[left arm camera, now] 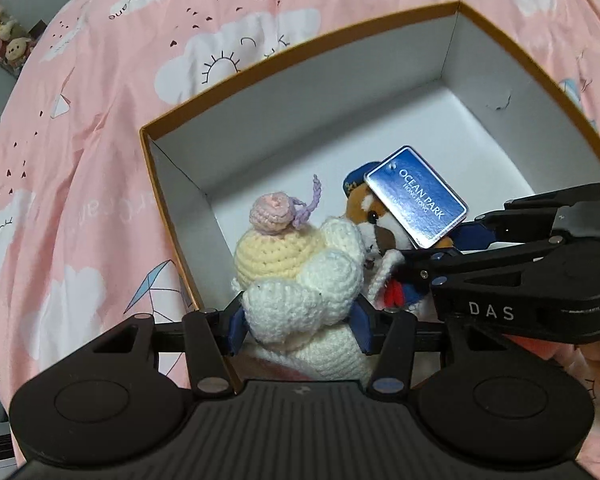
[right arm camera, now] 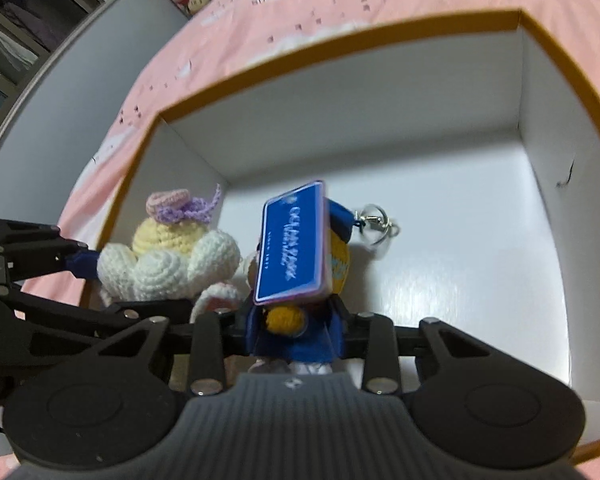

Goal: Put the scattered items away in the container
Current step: 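Carry the bear keychain and crocheted bunny over the box with both tools, then open both tools to drop the bear and bunny into the box, then grasp the pink pom-pom with the right tool while the left tool grasps the crocheted carrot, then lift the pom-pom and carrot over the box with both tools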

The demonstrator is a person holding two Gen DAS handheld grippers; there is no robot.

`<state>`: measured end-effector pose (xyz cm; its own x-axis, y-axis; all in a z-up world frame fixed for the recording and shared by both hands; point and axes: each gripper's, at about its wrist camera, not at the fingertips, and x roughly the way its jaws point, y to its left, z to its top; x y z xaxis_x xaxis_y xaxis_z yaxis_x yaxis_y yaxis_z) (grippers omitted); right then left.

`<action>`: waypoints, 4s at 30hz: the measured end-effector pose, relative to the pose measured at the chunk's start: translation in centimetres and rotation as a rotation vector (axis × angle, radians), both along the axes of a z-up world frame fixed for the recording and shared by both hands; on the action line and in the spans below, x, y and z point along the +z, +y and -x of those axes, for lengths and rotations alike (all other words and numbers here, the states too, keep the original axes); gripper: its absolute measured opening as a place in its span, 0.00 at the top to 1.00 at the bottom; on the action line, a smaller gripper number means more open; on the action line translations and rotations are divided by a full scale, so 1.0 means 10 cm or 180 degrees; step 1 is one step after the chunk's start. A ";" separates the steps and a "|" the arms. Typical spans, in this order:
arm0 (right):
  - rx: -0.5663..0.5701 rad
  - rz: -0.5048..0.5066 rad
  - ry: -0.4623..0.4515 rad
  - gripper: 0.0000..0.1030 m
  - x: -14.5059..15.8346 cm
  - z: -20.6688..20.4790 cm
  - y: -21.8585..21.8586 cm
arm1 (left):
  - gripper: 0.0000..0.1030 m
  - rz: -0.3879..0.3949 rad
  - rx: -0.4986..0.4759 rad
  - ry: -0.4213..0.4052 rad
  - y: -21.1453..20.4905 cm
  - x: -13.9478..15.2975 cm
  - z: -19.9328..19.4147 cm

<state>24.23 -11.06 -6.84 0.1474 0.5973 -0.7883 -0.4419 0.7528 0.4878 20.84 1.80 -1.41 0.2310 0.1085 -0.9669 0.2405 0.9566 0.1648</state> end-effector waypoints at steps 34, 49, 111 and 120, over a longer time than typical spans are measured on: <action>0.0200 0.0036 -0.0881 0.54 0.51 0.31 -0.20 | 0.32 0.0415 -0.0322 -0.0899 -0.06 0.59 0.55; -0.0044 -0.0390 -0.2027 0.49 0.96 1.30 -0.91 | 0.32 0.0969 -0.0271 -0.1919 -0.10 0.83 1.60; -0.0269 0.0238 -0.1429 0.52 -0.36 1.31 -1.00 | 0.55 0.0094 -0.0936 -0.1859 -0.89 -0.97 1.57; -0.0265 0.0158 -0.1823 0.53 0.09 1.50 -1.15 | 0.55 0.0483 -0.0901 -0.2105 -0.81 -0.52 1.78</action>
